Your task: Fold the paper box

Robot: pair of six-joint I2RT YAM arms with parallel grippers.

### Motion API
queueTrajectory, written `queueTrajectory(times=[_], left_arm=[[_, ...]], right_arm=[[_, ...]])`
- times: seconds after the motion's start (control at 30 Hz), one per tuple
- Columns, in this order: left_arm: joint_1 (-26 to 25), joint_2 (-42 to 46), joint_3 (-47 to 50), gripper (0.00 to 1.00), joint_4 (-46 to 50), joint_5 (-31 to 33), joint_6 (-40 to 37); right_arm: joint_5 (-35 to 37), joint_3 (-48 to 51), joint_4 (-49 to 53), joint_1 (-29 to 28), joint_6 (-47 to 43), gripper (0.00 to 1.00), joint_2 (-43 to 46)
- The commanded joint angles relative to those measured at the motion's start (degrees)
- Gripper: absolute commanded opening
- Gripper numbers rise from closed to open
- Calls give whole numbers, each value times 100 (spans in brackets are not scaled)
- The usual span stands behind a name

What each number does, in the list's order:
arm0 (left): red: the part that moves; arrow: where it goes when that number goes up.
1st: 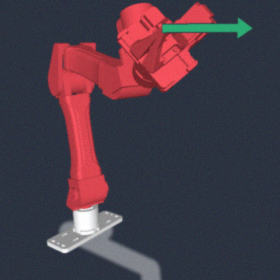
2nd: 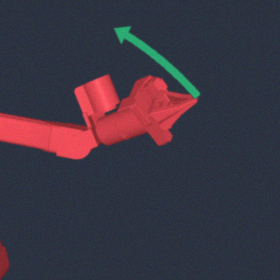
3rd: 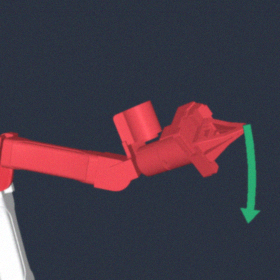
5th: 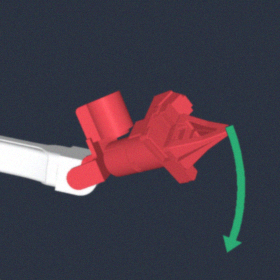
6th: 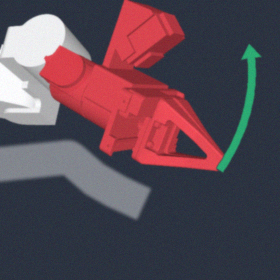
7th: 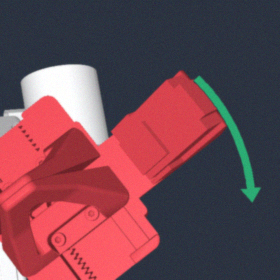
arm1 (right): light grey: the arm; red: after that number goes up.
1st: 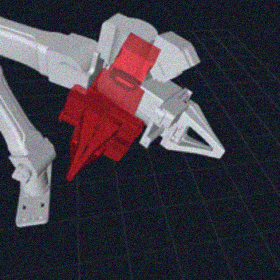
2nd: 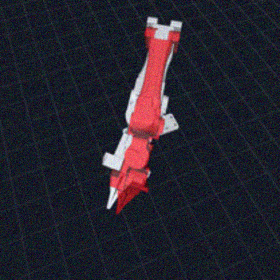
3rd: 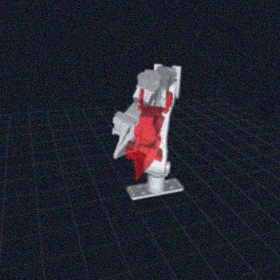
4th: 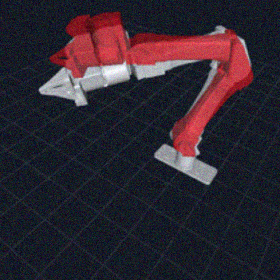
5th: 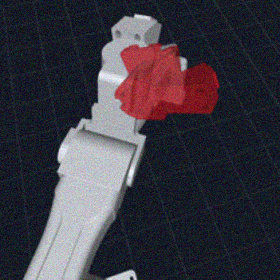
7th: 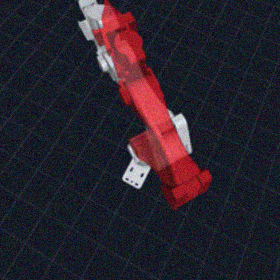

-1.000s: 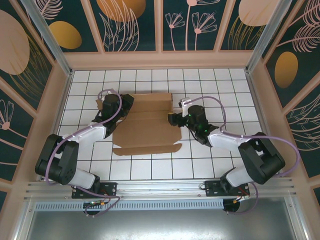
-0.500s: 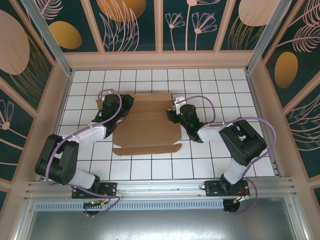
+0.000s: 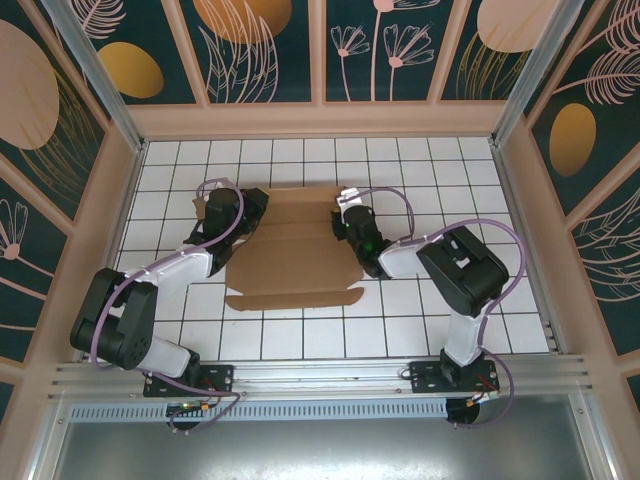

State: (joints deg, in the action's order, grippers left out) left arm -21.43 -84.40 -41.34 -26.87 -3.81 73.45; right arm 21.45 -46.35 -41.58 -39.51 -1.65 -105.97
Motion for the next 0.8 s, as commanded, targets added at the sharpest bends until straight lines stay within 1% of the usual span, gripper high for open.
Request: queueTrajectory(times=[0.0, 0.03, 0.07, 0.13, 0.23, 0.27, 0.33, 0.4, 0.43, 0.5, 0.57, 0.63, 0.7, 0.77], left_arm=[[-32, -20, 33, 29, 667, -228, 27], [-22, 83, 51, 36, 718, -205, 0], [-19, 208, 77, 45, 796, -159, -47], [-19, 451, 146, 58, 963, -72, -132], [-2, 845, 320, 70, 1236, -68, -232], [1, 1003, 410, 72, 1332, -81, -257], [7, 1276, 518, 75, 1567, -147, -457], [7, 1573, 533, 76, 2030, -235, -874], [7, 1755, 513, 76, 2328, -247, -1214], [16, 2190, 496, 76, 3018, -35, -1831], [45, 2849, 443, 75, 3643, 159, -2341], [65, 3358, 213, 75, 4023, 270, -2798], [84, 3537, -186, 74, 4211, 211, -3178], [101, 3210, -777, 74, 4424, 57, -3408]], right_arm=[[682, -52, 22, -49, -34, 25, -2], [760, -5, 40, -32, -72, 24, 57], [831, 48, 44, -10, -98, 23, 115], [850, 203, 13, 44, -107, 22, 246], [872, 494, -109, 113, -99, 21, 448], [854, 564, -110, 152, -81, 21, 504], [844, 705, -88, 233, -49, 21, 621], [783, 855, -78, 338, 18, 20, 756], [723, 937, -70, 399, 68, 20, 824], [594, 1109, -97, 517, 151, 20, 975], [486, 1250, -160, 582, 157, 18, 1091], [420, 1366, -240, 589, 118, 18, 1185], [373, 1407, -257, 587, 81, 18, 1215], [306, 1441, -279, 593, 60, 18, 1237]])
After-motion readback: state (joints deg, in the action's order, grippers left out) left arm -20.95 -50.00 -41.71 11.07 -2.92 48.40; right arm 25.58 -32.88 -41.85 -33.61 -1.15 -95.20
